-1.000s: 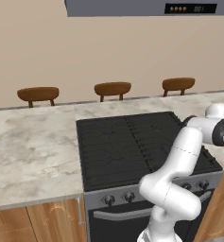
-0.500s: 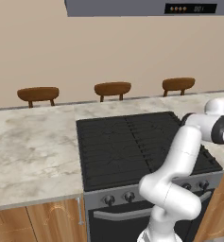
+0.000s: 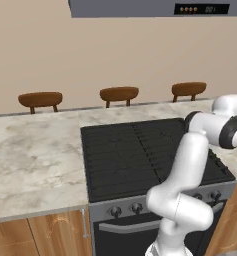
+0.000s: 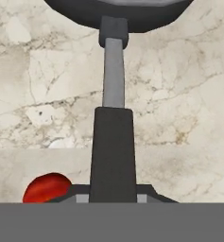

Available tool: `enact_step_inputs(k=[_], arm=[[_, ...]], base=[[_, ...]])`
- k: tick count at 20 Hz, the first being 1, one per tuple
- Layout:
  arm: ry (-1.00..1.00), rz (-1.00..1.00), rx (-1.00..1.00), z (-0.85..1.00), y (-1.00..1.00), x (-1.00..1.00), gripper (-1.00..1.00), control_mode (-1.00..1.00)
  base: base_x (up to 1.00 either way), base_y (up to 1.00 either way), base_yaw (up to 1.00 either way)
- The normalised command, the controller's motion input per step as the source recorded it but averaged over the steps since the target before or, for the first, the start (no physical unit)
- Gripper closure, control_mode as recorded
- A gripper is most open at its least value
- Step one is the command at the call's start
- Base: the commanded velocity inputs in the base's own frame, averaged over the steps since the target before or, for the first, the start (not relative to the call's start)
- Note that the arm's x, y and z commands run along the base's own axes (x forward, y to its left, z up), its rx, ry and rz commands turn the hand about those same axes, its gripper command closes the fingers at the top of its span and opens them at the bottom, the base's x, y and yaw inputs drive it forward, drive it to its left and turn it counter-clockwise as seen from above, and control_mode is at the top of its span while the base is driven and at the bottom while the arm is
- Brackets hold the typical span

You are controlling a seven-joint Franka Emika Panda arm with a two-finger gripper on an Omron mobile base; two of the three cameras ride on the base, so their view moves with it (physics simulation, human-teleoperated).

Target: Place the pan on the front left burner on the stove. Then place the tomato and the onion in the pan and turn on the front left burner.

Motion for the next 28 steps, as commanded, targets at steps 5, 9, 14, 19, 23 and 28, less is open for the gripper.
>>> enact_step_inputs(k=[5,9,14,19,23,28], arm=[[-0.06,0.0,-0.08,0.16,0.77,-0.03,1.0,-1.0],[-0.1,0.0,-0.08,0.18,0.68,-0.09,1.0,-1.0],[-0.09,0.0,-0.08,0.19,0.56,-0.1,1.0,-1.0],[-0.05,0.06,-0.02,0.24,0.46,-0.12,1.0,-1.0],[-0.01,0.12,0.0,0.25,0.41,-0.08,1.0,-1.0],[0.0,0.19,0.0,0.16,0.36,-0.01,1.0,-1.0]], base=[[0.0,0.0,0.0],[0.0,0.0,0.0],[0.0,0.0,0.0],[0.0,0.0,0.0],[0.0,0.0,0.0],[0.0,0.0,0.0]])
